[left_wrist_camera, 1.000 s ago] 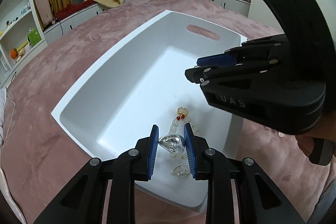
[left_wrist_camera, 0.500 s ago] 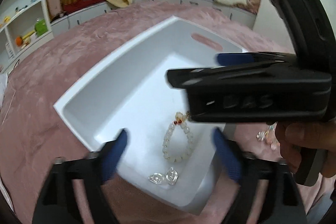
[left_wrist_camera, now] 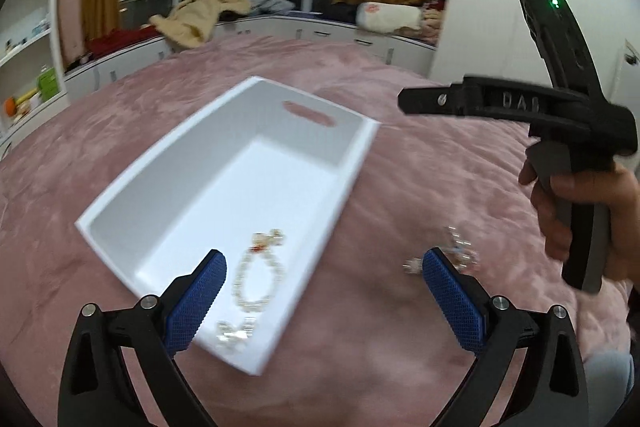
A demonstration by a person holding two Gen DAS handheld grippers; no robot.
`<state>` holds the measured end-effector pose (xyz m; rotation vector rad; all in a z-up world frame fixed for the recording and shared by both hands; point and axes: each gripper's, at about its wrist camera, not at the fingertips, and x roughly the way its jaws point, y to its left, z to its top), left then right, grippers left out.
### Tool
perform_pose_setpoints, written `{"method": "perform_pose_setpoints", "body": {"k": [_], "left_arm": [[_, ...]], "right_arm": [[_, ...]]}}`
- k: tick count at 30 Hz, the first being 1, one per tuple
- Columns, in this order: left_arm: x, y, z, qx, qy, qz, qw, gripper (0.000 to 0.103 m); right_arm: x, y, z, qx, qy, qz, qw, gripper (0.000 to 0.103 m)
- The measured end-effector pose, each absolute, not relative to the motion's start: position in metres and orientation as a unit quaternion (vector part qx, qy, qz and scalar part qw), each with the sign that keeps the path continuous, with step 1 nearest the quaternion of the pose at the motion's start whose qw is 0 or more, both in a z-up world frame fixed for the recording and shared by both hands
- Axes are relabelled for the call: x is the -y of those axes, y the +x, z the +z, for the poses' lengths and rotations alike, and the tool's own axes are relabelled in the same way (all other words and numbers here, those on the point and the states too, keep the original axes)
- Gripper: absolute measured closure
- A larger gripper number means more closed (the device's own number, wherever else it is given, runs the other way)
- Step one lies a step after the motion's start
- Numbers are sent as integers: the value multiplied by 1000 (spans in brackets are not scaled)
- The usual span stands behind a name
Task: Organize jewelry
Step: 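Open both grippers to drop the charm and pendant into the tray, then move both grippers to the pastel bead necklace on the bed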
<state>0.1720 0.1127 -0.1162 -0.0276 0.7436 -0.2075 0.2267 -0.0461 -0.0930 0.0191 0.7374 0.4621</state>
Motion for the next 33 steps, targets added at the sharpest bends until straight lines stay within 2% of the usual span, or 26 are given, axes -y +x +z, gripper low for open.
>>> {"method": "perform_pose_setpoints", "body": {"k": [9, 22, 31, 33], "left_arm": [[-51, 168, -135, -376, -2, -151, 914, 4], [4, 177, -165, -387, 30, -183, 903, 4], [6, 213, -192, -408, 43, -185, 893, 6], [5, 222, -200, -417, 44, -185, 889, 14]], "right_arm": [[125, 187, -87, -356, -6, 177, 917, 5], [170, 141, -152, -402, -32, 201, 893, 5], [158, 155, -209, -453, -30, 224, 862, 23], [156, 157, -220, -461, -29, 225, 858, 31]]}}
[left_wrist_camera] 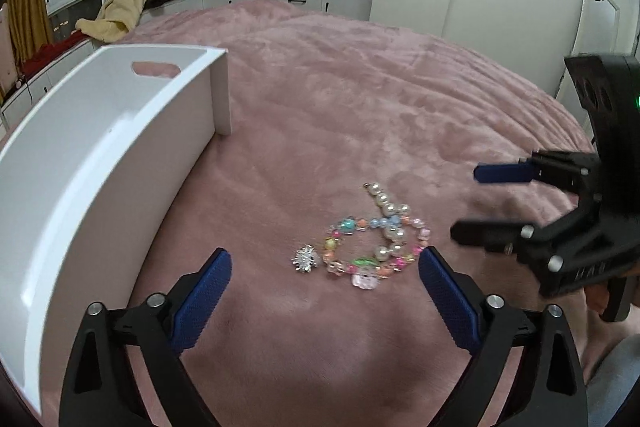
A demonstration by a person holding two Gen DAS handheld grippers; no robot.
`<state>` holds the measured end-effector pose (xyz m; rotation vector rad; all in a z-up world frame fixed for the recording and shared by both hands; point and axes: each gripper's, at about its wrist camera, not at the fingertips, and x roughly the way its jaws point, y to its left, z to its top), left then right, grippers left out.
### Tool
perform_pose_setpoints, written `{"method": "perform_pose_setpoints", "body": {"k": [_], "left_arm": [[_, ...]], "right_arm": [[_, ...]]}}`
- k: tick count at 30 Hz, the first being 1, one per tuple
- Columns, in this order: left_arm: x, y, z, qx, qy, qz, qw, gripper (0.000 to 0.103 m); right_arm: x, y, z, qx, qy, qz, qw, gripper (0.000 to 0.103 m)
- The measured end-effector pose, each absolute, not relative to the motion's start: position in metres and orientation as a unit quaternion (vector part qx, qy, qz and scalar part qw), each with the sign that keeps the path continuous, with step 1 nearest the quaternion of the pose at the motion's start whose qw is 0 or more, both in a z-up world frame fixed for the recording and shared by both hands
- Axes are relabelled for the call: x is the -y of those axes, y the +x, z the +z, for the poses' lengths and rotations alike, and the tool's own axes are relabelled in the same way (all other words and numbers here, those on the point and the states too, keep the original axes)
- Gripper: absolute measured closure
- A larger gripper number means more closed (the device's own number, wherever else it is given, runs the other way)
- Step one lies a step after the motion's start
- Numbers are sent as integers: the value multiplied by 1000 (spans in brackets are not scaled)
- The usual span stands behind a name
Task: Organize jewelry
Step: 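Move both grippers to the pastel bead necklace on the bed, then grasp the silver starburst charm with the left gripper while the right gripper grasps the necklace beads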
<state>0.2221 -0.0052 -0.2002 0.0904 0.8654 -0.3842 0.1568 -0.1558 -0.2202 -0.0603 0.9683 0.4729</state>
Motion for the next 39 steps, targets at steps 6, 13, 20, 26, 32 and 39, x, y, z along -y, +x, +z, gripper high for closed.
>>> {"method": "perform_pose_setpoints", "body": {"k": [6, 13, 20, 26, 32, 39], "left_arm": [[10, 240, -229, -442, 53, -196, 874, 37], [12, 252, -244, -448, 37, -202, 870, 43], [15, 256, -247, -452, 34, -202, 868, 62], [10, 253, -246, -451, 31, -204, 869, 71], [8, 248, -246, -452, 30, -210, 866, 76], [3, 239, -240, -447, 35, -209, 869, 78]], "right_arm": [[148, 156, -232, -462, -47, 236, 854, 38], [137, 164, -247, -470, -43, 254, 844, 59], [131, 161, -250, -473, -62, 255, 841, 82], [139, 159, -240, -452, -58, 238, 858, 92], [153, 163, -230, -448, -15, 235, 863, 92], [165, 163, -218, -421, 10, 225, 879, 92]]}}
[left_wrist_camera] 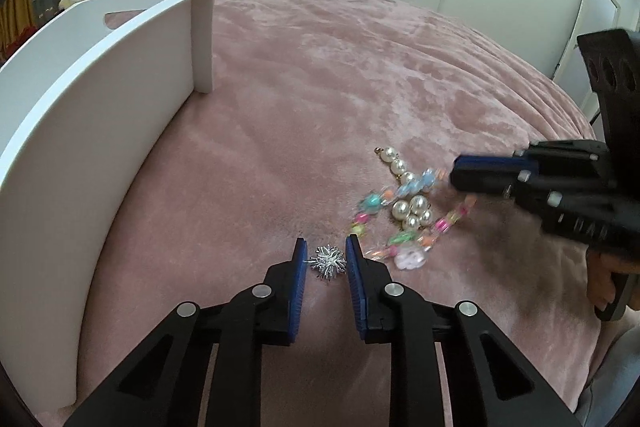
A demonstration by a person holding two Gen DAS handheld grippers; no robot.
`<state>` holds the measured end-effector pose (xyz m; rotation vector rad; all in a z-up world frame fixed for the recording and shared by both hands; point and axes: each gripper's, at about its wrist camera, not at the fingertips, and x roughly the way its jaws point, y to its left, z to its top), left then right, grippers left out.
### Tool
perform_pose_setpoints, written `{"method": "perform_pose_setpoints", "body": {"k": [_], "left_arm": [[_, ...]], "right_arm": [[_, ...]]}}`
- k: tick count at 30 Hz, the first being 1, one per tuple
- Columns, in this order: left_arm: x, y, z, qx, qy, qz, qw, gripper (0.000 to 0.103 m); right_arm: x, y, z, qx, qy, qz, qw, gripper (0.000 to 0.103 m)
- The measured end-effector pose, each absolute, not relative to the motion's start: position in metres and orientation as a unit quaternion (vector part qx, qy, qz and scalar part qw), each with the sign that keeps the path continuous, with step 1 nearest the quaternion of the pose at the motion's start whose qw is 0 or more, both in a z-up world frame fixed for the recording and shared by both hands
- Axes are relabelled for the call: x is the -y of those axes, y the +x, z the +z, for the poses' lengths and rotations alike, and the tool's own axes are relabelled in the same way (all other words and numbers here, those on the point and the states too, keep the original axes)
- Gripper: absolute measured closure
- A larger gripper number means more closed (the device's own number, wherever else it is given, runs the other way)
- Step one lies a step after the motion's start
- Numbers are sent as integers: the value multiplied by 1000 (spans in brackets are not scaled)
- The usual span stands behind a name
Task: Organize jewelry
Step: 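Grasp the silver starburst charm with the left gripper while the right gripper grasps the necklace beads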
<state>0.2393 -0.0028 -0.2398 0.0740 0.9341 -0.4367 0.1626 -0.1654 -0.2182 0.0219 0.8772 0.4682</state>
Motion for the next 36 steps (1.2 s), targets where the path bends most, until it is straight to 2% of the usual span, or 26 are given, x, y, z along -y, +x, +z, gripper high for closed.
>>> {"method": "perform_pose_setpoints", "body": {"k": [18, 36], "left_arm": [[2, 218, -208, -426, 33, -208, 880, 78], [-16, 204, -133, -391, 50, -192, 899, 78]], "right_arm": [[183, 138, -168, -369, 63, 229, 898, 92], [175, 135, -89, -354, 16, 217, 910, 92]]}}
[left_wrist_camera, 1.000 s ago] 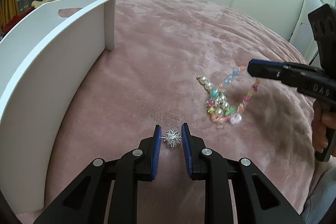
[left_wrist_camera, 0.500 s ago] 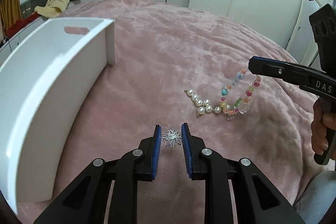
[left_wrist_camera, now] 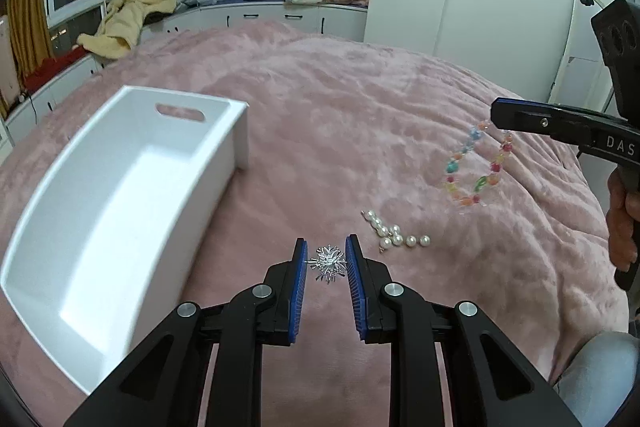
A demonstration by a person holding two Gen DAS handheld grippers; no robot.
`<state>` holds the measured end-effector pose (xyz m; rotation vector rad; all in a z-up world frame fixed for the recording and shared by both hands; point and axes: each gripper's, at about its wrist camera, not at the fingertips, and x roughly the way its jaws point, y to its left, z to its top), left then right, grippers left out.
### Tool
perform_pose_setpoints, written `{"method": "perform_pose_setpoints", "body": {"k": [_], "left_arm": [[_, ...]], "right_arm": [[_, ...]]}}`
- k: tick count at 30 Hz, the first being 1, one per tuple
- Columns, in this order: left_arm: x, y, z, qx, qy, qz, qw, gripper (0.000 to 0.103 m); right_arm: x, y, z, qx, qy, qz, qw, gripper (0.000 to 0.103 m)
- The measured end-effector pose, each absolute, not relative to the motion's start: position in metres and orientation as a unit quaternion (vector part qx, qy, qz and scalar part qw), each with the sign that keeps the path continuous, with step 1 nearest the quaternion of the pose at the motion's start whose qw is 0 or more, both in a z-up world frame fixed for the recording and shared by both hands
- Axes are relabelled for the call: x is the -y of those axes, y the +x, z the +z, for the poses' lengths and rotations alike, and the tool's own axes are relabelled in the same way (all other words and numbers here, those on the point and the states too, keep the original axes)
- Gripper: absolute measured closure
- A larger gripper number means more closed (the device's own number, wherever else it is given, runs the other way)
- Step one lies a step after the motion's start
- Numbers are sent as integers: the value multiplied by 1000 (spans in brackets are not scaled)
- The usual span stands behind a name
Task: Organize jewelry
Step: 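Grasp the silver starburst charm with the left gripper while the right gripper grasps the necklace beads, then carry the starburst charm and bead necklace over the white tray with both grippers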
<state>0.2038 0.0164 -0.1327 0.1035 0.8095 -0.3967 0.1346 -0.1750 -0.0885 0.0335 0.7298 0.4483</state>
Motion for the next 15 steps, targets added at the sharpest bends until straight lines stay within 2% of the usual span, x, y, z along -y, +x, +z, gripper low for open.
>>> {"method": "perform_pose_setpoints", "body": {"k": [15], "left_arm": [[-73, 215, -76, -384, 52, -149, 910, 78]], "right_arm": [[136, 154, -47, -352, -37, 214, 911, 92]]}}
